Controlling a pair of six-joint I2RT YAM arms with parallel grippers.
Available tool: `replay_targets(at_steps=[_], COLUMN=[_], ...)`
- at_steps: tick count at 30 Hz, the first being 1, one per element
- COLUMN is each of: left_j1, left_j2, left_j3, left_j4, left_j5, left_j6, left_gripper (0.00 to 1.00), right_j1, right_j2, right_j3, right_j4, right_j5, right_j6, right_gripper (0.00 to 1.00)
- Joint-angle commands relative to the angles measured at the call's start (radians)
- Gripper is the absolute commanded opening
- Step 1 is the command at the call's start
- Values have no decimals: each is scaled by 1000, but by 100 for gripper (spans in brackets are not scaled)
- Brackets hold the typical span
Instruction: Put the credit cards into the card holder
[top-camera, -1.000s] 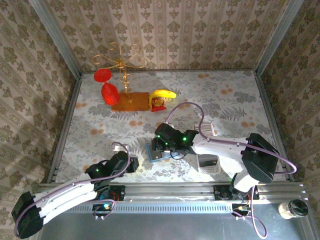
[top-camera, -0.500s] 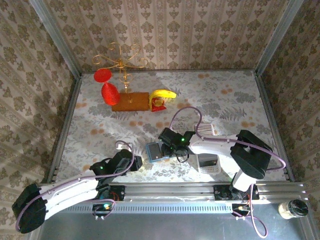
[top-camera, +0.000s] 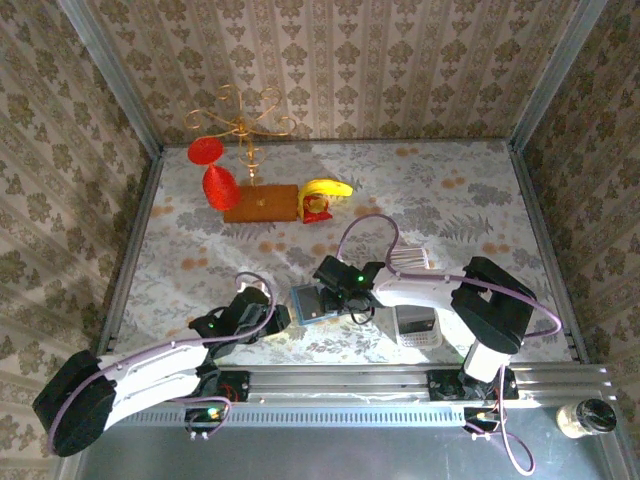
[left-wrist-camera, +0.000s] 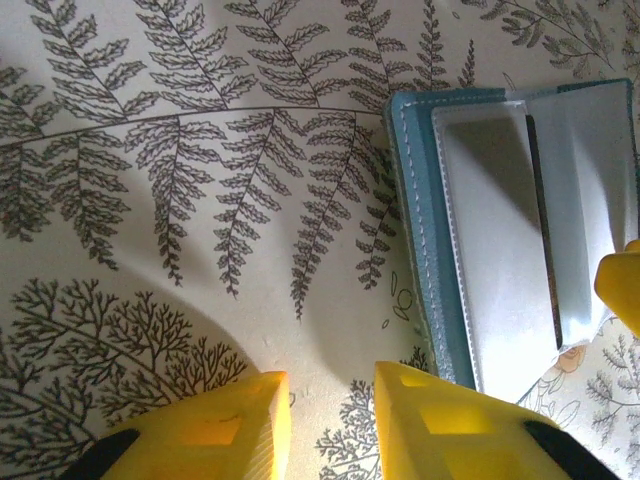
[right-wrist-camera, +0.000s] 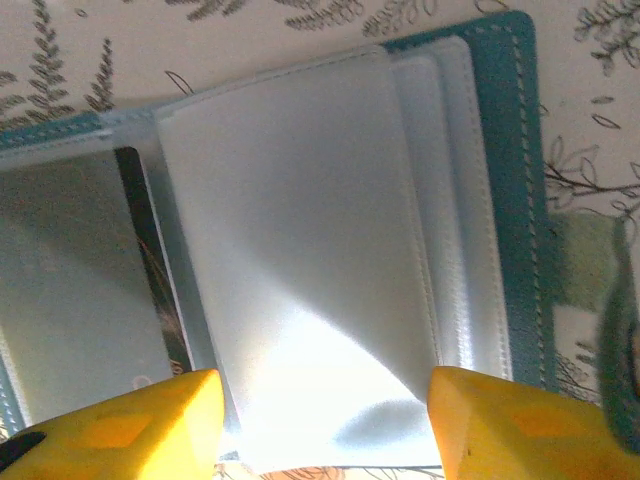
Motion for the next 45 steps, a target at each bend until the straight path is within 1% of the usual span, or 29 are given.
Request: replay_targets(at_steps=[1,4,9,12,21,31,33,36,40,45], left_j1=[25,32,40,42,40,37,38,37,36,35], left_j2=[46,97,207,249,336,373,350,291,206,86], left_j3=[26,31,44,44,24,-2,-7,-2,-13,-22], left_j4=[133,196,283,315,399,455,431,336,234,101], left_j5=[28,52,85,94,115,115,98,65,15,-30], left_j6=[4,-4,-13,-19,-36,-51,-44,-20,-4,8], left_gripper=[28,25,18,16,10,6,7,9,14,17], right_j1=[0,-1,-1,-2,-2,-2,-2,-2,-2,-2], right_j2=[36,37,33,28,33,-8,-14,-18,-21,-19], right_j3=[11,11,7,-2,-34,-94,-108,-121,-120,-118], right_j4=[-5,32,86,130,269,392,424,458,464,474], right_j5=[-27,-49,-79,-104,-171,-191,-194,-191,-184,-186], right_j6=[7,25,50,70,139,198,212,224,229,234], right_gripper=[58,58,57,57,57,56,56,56,56,56])
